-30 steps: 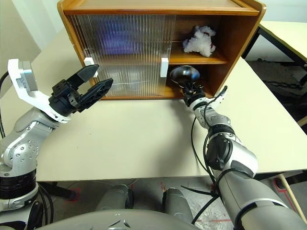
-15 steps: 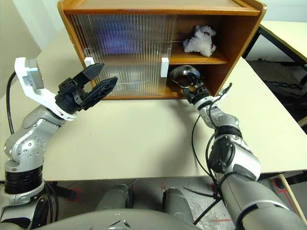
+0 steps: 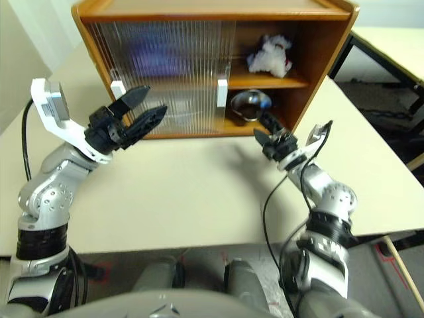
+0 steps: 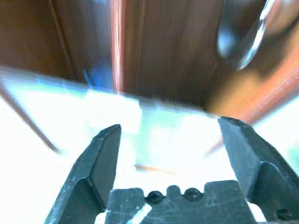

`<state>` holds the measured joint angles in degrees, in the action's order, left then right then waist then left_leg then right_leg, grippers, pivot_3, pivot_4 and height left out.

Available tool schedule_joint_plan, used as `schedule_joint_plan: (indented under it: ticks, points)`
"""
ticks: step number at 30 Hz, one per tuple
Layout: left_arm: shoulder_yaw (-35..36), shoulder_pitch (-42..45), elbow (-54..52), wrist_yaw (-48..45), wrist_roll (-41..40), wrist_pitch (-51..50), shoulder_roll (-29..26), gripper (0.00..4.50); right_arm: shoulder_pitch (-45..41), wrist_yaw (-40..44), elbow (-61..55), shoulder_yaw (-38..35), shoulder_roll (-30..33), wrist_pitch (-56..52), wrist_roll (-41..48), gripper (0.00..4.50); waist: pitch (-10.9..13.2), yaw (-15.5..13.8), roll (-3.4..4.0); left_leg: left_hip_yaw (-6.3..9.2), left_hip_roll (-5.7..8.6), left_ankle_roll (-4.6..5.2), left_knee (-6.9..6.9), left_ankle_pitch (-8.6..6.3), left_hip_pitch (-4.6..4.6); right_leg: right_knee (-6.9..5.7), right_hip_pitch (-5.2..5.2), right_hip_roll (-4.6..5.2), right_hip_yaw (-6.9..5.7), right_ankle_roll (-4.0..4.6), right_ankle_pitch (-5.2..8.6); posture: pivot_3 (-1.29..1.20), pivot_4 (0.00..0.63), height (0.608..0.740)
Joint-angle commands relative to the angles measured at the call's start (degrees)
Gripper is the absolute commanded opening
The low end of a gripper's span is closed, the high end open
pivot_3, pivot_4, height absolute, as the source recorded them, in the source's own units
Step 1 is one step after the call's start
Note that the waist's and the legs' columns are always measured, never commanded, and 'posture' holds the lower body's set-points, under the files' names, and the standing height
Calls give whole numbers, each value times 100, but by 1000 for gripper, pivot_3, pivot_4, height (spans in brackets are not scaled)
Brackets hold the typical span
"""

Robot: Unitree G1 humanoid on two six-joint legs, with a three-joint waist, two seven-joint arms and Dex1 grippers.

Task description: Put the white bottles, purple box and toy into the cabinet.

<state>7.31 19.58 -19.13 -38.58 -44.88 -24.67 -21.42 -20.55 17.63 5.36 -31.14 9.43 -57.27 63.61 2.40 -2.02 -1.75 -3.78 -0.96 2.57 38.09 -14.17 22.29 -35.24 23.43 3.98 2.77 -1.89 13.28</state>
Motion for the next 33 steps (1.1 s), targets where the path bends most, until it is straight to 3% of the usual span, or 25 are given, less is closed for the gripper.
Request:
schedule_joint_plan:
  ticks: [1, 4, 7, 14, 23, 33]
  points:
    - [-70, 55, 135, -119, 82, 57, 6, 4500, 575, 793, -1193, 1470, 433, 892, -1311, 4486, -1, 93, 2, 0, 0, 0, 0, 0, 0, 0, 1, -1, 0, -2, 2, 90, 0, 740]
    - [-54, 58, 170, -160, 91, 63, 3, 4500, 920, 1419, -1601, 2691, 907, 2252, -2744, 3925, -2, 169, 4, -1, 3, -5, 2, -3, -4, -2, 0, -1, 1, -17, 13, 89, 0, 740]
    - [-57, 58, 194, -177, 103, 76, 6, 4500, 938, 1646, -1511, 3292, 988, 3386, -3649, 2870, -2, 222, 2, -1, 7, -13, 6, -7, -9, -8, -1, -3, 2, -17, 12, 94, 0, 740]
    - [1, -30, 115, -158, 82, 68, -41, 4500, 395, 1261, -1035, 3980, 480, 4922, -5026, 88, -2, 234, -6, 2, 8, -11, 11, -5, -13, -19, -1, -3, 5, -13, 10, 114, 0, 740]
    - [44, -112, 55, -104, 111, 102, -28, 4500, -591, 461, -123, 4200, -398, 5448, -5869, 9, -4, 140, -9, 4, 5, -11, 9, -4, -12, -24, 2, -1, 4, 11, 1, 134, 0, 740]
    - [31, -126, 4, -35, 118, 139, 12, 4500, -1235, -368, 898, 4002, -638, 5818, -6430, 9, -6, 98, -13, 4, 6, -27, 9, -9, -12, -32, 4, 3, 2, 17, -1, 141, 0, 740]
